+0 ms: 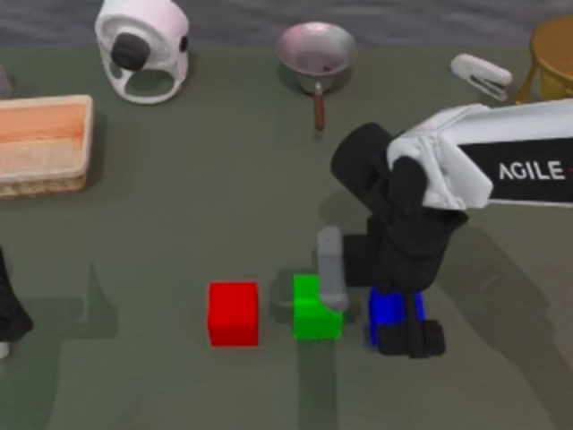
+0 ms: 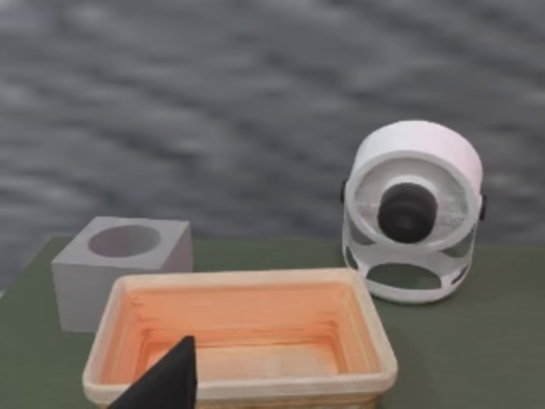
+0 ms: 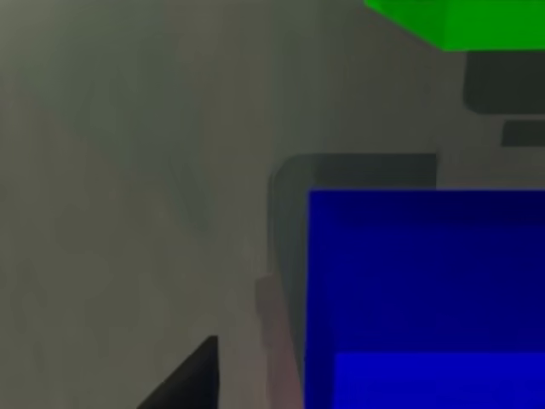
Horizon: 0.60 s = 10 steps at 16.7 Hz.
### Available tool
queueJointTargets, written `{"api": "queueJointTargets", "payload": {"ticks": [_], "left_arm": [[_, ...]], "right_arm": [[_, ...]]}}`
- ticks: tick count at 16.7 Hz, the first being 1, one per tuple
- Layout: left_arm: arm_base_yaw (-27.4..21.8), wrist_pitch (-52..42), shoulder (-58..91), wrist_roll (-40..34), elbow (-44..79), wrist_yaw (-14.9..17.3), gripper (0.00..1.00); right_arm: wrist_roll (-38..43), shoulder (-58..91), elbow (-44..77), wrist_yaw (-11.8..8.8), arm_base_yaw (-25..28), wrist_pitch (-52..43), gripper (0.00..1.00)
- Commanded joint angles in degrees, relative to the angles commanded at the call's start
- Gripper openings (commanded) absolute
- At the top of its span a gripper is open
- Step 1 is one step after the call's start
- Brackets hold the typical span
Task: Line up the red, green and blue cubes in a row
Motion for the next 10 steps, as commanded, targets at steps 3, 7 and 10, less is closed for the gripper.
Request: {"api": "queueJointTargets", "payload": {"ticks": [3,7,10], "left_arm": [[0.0,0.0,0.0,0.0,0.0,0.0,1.0],[0.0,0.0,0.0,0.0,0.0,0.0,1.0],[0.0,0.0,0.0,0.0,0.0,0.0,1.0]], "right_arm": [[0.0,0.0,0.0,0.0,0.0,0.0,1.0],[-0.12,-0.38,0.79,0.01,0.03,-1.0,1.0],[-0.13,-2.4,3.98,0.0,0.15,-6.58,1.0]]}}
